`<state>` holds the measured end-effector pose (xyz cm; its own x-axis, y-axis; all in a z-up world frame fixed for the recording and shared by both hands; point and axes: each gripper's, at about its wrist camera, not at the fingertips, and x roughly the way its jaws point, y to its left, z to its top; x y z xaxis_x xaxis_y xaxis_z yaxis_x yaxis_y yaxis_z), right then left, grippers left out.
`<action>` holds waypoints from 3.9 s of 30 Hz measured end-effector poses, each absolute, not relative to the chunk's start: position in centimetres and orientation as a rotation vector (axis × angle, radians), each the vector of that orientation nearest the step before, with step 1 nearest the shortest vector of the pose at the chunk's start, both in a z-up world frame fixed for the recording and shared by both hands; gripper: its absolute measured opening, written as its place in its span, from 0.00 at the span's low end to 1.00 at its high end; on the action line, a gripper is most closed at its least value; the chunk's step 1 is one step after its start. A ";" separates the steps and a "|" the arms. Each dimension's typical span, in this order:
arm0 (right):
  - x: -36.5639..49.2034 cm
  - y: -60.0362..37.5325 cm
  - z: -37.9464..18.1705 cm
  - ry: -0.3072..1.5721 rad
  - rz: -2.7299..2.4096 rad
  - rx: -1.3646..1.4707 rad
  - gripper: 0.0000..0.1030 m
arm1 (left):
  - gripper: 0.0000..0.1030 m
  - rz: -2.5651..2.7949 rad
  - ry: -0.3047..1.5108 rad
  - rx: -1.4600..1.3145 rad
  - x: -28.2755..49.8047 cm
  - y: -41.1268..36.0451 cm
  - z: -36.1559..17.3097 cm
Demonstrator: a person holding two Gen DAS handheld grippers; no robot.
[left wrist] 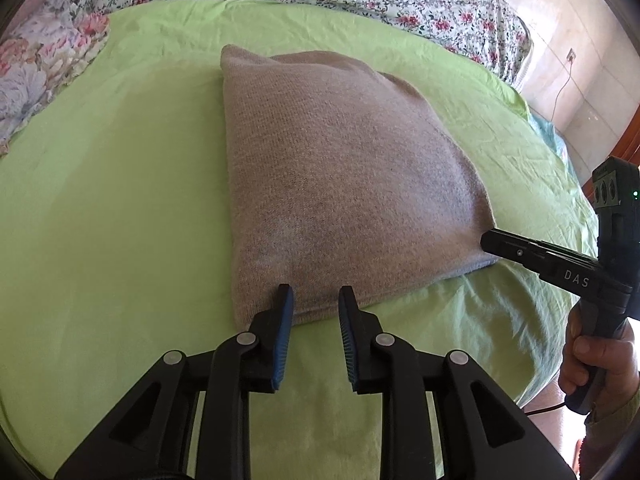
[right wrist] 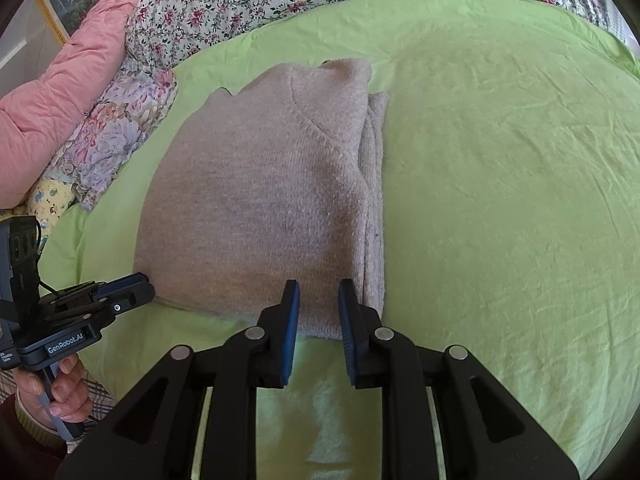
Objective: Fold small clothes
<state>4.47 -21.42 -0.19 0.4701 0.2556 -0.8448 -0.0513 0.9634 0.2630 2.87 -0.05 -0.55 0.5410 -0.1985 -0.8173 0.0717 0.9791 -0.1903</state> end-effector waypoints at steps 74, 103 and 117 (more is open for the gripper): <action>1.4 -16.5 4.5 0.879 0.256 0.052 0.89 | 0.85 0.085 0.871 0.086 0.3 2.6 1.9; 6.5 -17.0 2.9 0.927 0.239 0.060 0.89 | 0.90 0.092 0.874 0.037 4.7 2.4 2.0; 6.4 -16.8 2.9 0.926 0.244 0.068 0.90 | 0.91 0.086 0.862 0.033 4.3 1.9 2.3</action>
